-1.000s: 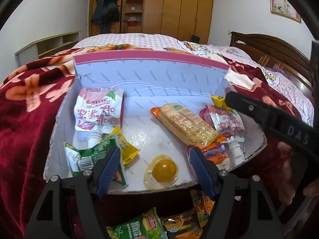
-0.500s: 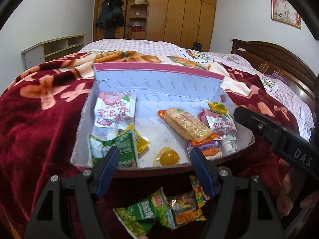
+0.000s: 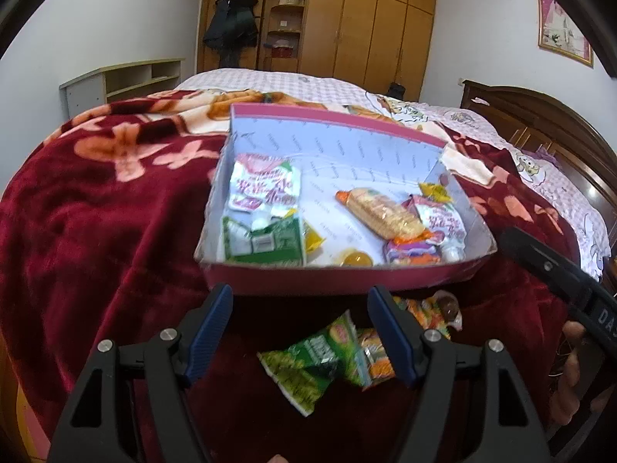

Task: Organize snacks
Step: 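Withdraw both tools from the box toward the remaining snacks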

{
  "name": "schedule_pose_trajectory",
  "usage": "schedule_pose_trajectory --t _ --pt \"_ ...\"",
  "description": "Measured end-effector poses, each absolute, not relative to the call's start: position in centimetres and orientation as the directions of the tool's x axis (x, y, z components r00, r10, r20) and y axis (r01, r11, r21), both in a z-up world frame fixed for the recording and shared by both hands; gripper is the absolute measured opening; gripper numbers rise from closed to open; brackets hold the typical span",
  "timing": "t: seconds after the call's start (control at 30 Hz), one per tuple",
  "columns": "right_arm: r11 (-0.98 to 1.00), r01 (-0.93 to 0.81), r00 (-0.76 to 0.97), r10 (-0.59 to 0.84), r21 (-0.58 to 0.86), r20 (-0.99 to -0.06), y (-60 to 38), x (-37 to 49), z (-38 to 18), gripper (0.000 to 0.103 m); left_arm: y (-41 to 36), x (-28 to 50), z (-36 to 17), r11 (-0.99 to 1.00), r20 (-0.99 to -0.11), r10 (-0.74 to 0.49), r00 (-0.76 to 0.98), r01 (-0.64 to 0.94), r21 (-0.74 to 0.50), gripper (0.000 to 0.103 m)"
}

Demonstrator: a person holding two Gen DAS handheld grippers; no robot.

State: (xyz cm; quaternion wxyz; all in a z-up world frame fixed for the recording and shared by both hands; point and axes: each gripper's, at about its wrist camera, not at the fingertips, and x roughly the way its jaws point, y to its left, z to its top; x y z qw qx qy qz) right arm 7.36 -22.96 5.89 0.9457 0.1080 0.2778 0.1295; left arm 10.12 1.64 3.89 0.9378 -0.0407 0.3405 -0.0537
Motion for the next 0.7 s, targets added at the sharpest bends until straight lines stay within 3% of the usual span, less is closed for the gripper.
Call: schedule_pose_trajectory --t 0.7 --pt "0.947 -0.117 0.750 0.282 0.299 -0.598 -23.9 4.1 0.0 0.074 0.3 9.5 0.1 0.986 -0.700 -0.161 0.696 0.084 -0.144 0.076"
